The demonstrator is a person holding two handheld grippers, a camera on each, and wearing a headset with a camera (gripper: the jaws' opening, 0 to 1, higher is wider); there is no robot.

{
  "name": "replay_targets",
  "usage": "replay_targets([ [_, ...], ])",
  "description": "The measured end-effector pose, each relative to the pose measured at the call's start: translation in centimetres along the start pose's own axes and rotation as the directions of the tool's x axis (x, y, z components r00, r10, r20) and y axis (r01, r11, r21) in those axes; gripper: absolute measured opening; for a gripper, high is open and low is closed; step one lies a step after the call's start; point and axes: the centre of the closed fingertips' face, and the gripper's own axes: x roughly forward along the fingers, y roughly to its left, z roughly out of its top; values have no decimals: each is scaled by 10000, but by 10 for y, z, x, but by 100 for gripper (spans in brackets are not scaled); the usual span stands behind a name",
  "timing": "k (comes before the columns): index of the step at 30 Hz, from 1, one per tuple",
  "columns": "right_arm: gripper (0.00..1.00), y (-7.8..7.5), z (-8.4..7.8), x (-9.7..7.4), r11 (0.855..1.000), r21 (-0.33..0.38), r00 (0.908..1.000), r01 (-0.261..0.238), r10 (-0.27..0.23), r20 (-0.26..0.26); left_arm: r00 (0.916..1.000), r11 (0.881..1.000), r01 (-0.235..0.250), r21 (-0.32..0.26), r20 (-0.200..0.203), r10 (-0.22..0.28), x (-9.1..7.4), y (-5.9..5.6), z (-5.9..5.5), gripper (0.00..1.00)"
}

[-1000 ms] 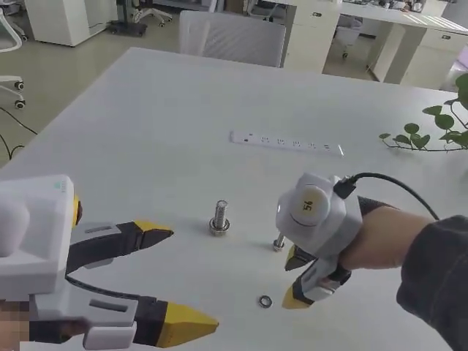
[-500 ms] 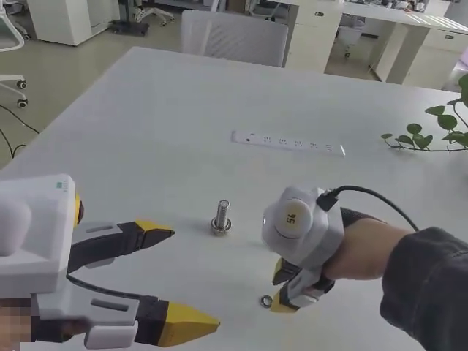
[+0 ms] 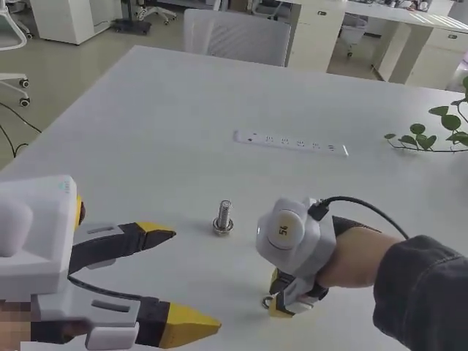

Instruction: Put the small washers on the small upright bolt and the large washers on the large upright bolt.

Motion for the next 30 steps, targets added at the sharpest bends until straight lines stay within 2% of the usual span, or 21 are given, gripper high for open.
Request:
replay_targets([
  [10, 18, -2, 0, 0, 9993, -317, 9997, 201, -206, -131, 10000, 10000, 33, -27, 18, -33, 0, 0, 0, 84],
  [30, 15, -3, 2, 1, 9977, -617, 9995, 274, -281, -108, 10000, 10000, 45, -49, 32, -45, 1, 0, 0, 84],
])
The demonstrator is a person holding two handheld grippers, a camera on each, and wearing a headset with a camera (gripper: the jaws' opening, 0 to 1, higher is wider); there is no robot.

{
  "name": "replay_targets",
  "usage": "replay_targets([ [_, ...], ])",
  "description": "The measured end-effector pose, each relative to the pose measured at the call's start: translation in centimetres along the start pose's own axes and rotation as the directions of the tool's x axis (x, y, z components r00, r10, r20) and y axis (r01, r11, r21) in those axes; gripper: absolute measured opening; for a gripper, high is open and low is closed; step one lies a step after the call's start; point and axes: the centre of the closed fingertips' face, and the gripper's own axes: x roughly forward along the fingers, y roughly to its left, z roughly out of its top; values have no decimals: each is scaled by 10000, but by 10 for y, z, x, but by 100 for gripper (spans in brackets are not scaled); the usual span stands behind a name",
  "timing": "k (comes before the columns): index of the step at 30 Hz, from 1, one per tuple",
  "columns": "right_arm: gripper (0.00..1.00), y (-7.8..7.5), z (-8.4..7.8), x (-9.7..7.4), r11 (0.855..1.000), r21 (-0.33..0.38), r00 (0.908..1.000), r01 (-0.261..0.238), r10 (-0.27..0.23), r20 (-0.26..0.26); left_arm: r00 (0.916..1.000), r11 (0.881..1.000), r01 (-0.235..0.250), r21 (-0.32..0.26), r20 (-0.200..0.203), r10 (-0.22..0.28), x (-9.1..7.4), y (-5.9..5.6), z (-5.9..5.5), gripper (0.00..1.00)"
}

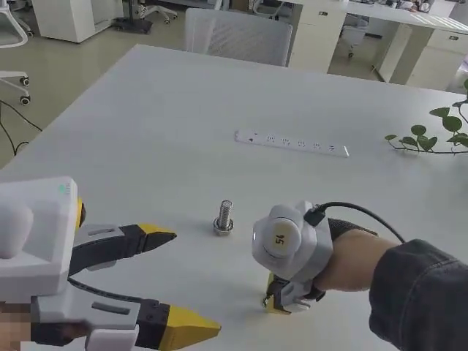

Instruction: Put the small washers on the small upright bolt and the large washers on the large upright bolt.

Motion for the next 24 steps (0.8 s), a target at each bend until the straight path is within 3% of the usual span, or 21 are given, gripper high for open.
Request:
replay_targets([
  [24, 14, -3, -5, -4, 10000, 86, 10000, -32, 32, -37, 10000, 10000, -13, -62, 26, 13, 1, 2, 0, 84],
])
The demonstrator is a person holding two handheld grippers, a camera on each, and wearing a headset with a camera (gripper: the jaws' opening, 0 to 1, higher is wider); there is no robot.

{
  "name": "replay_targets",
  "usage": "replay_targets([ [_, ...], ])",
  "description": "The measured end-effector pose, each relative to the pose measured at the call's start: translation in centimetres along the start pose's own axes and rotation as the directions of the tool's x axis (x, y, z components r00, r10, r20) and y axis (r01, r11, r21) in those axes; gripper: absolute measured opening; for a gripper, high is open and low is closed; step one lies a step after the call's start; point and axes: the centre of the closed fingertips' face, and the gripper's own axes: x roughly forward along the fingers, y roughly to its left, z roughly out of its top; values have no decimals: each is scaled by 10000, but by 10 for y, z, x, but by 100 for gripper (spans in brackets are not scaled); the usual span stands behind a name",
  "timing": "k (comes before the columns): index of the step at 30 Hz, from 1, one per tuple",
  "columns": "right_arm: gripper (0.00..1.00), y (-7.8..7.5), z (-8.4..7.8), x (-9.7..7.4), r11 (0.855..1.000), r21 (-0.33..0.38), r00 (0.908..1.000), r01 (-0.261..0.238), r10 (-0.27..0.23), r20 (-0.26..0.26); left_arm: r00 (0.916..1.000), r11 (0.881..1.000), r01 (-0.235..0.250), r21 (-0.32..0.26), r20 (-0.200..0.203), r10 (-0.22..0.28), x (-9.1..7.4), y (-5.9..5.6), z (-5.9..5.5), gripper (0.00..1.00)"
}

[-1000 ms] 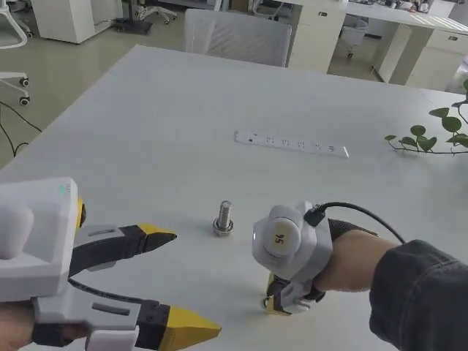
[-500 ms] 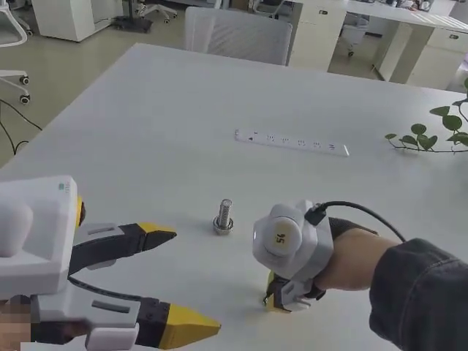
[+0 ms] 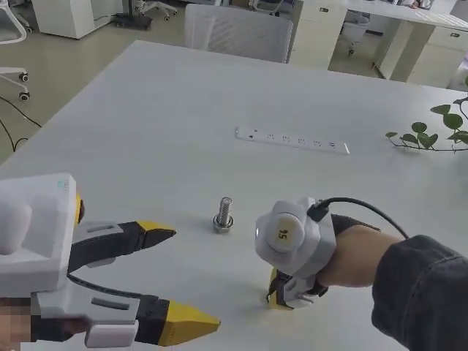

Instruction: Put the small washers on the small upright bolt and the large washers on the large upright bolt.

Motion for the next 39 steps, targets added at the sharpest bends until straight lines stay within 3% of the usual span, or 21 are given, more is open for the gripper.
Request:
replay_targets([
  [14, 14, -12, -17, -13, 9995, 292, 9997, 148, -142, -206, 10000, 10000, 50, -15, -1, -50, 1, 0, 0, 84],
  [39, 14, -46, -38, -63, 9924, 701, 9943, 1016, -990, -399, 9999, 9999, 154, 64, -58, -153, 3, -3, 0, 84],
])
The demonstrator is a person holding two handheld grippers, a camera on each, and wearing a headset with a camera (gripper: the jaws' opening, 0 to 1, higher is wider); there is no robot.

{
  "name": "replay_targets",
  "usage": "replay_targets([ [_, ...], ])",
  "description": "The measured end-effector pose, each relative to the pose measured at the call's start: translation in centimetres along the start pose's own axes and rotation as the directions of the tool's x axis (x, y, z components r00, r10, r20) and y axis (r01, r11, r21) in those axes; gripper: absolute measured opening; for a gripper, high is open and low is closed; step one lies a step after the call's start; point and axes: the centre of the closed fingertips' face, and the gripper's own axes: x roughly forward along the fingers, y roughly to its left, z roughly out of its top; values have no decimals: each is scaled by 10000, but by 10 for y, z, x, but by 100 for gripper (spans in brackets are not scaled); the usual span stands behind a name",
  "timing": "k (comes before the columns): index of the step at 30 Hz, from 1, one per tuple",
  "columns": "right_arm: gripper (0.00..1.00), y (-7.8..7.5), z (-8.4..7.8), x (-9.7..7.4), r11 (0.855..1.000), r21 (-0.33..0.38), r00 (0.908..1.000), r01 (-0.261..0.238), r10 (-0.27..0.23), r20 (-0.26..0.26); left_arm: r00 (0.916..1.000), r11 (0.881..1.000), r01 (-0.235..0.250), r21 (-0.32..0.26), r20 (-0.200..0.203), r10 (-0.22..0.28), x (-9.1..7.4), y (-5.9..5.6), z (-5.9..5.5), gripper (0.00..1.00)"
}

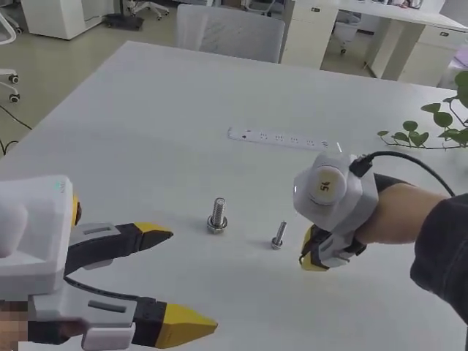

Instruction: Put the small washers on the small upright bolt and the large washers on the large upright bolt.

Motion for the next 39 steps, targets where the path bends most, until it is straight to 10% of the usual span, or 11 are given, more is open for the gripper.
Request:
replay_targets([
  [23, 14, -36, 30, -28, 9960, -596, 9977, 671, -668, 77, 9999, 9999, -109, -65, 49, 109, -3, 2, -2, 84],
  [39, 14, -52, 42, -17, 9941, -910, 9982, 590, -591, 18, 9996, 9994, -272, -224, -7, 272, -3, 9, -5, 84],
])
